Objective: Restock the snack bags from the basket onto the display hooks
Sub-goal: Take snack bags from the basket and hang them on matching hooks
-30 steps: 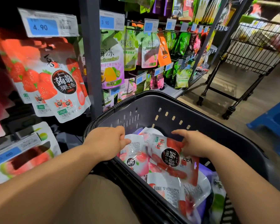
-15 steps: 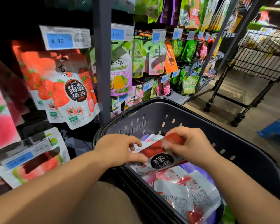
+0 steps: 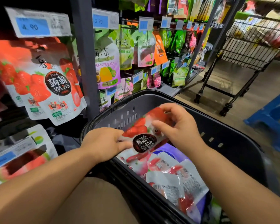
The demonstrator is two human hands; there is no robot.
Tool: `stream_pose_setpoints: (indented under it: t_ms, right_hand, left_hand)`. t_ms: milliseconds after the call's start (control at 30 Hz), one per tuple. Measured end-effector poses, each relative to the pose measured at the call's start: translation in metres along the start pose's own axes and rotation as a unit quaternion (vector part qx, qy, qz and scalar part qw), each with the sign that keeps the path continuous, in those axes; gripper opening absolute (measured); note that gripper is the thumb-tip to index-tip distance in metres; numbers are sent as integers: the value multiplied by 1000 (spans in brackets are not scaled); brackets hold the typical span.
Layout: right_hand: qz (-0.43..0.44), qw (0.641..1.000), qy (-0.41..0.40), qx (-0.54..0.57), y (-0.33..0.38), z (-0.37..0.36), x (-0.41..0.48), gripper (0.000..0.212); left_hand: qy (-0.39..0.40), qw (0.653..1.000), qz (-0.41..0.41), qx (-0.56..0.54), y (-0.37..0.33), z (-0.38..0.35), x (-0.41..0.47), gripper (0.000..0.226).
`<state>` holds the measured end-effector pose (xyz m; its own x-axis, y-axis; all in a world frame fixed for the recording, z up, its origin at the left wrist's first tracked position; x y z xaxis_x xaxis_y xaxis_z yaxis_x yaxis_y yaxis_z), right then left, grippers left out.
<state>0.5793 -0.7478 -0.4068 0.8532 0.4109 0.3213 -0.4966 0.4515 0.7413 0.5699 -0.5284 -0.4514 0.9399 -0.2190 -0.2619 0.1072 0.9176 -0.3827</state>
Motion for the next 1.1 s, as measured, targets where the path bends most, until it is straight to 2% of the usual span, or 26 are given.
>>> stream_pose_setpoints:
  t_ms: [100, 133, 167, 233, 300, 333, 400, 467, 567, 700, 800, 867, 933, 1000, 1100]
  right_hand:
    - [-122, 991, -44, 20, -34, 18, 7, 39]
    - [-172, 985, -33, 6, -48, 22, 7, 39]
    - [-225, 974, 12, -19, -63, 24, 5, 38]
    - [-313, 926, 190, -92, -91, 20, -6, 31]
    - [-355, 838, 380, -167, -111, 6, -24, 27]
    - [-363, 793, 448, -197, -118, -2, -32, 29]
    - [-369, 738, 517, -230, -125, -19, -43, 37]
    - [-365, 722, 534, -245, -128, -34, -47, 48]
    - [-355, 721, 537, -255, -127, -46, -49, 49]
    - [-334, 742, 531, -238, -127, -53, -49, 28]
    - [-321, 752, 524, -236, -120, -43, -43, 38]
    - [-335, 770, 492, -231, -118, -27, -37, 30]
    - [-355, 809, 431, -182, -121, -4, -32, 12]
    - [-365, 842, 375, -133, -125, 18, -29, 14]
    - [-377, 859, 328, -113, -125, 36, -30, 16]
  left_hand:
    - [-11, 1000, 25, -4, -1, 0, 3, 36]
    - [-22, 999, 32, -4, -2, -1, 3, 38]
    - [-45, 998, 40, -2, -3, -1, 2, 41]
    - [-110, 992, 58, 9, -4, 0, -1, 44]
    - [-150, 985, 81, 17, -6, -1, -4, 45]
    - [-156, 984, 90, 10, -6, -1, -5, 44]
    - [-151, 983, 100, -8, -6, -3, -5, 42]
    - [-149, 983, 103, -23, -6, -5, -6, 43]
    - [-161, 981, 97, -39, -7, -4, -9, 43]
    - [-178, 975, 101, -87, -7, -4, -9, 48]
    - [-191, 963, 105, -159, -3, -3, -8, 48]
    - [-190, 957, 103, -191, -1, -3, -7, 47]
    - [-188, 955, 107, -204, 0, -2, -7, 47]
    - [-190, 953, 108, -210, 1, -3, -7, 47]
    - [-188, 951, 108, -218, 2, -3, -7, 48]
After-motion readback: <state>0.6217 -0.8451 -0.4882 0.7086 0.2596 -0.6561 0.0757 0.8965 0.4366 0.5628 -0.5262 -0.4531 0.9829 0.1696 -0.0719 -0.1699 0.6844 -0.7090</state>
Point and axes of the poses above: each hand's wrist, its own x-axis towards the middle knuckle, its own z-axis out of the back of the hand, y = z × x, the point moved 2 cm from there along x, towards the middle knuckle, and after that the axes turned 14 degrees about y, right-handed, at the moved point
